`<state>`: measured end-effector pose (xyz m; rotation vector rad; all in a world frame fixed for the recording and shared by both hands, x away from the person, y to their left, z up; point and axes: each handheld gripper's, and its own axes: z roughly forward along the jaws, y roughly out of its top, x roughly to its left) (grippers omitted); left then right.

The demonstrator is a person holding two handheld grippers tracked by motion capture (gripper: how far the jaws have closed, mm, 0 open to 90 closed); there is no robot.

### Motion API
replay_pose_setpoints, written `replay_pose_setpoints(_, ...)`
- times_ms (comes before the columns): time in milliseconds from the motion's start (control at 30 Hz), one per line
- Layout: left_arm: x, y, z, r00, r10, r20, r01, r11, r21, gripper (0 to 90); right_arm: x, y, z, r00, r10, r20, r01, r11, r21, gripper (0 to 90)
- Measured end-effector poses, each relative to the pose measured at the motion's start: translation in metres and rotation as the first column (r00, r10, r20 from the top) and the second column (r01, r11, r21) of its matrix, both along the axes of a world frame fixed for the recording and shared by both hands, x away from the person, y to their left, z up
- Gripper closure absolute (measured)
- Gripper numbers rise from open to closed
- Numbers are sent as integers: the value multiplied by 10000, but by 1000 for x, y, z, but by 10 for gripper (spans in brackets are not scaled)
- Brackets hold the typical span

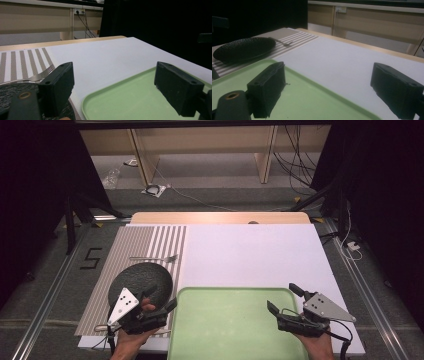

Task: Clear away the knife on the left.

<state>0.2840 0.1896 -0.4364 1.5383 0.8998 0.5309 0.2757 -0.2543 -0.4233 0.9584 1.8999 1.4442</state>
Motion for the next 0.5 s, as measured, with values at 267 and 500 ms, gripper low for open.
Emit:
replay_pose_setpoints(267, 0, 0, 0, 10000, -20, -43, 20, 10000, 13, 164, 0, 1, 0, 9999, 17, 104, -16, 10000, -51, 136)
replay_pose_setpoints(500, -2, 2, 3, 9998, 120, 134, -120, 9999, -15, 165, 0, 1, 0, 10000, 10, 91, -9, 9999, -107, 138)
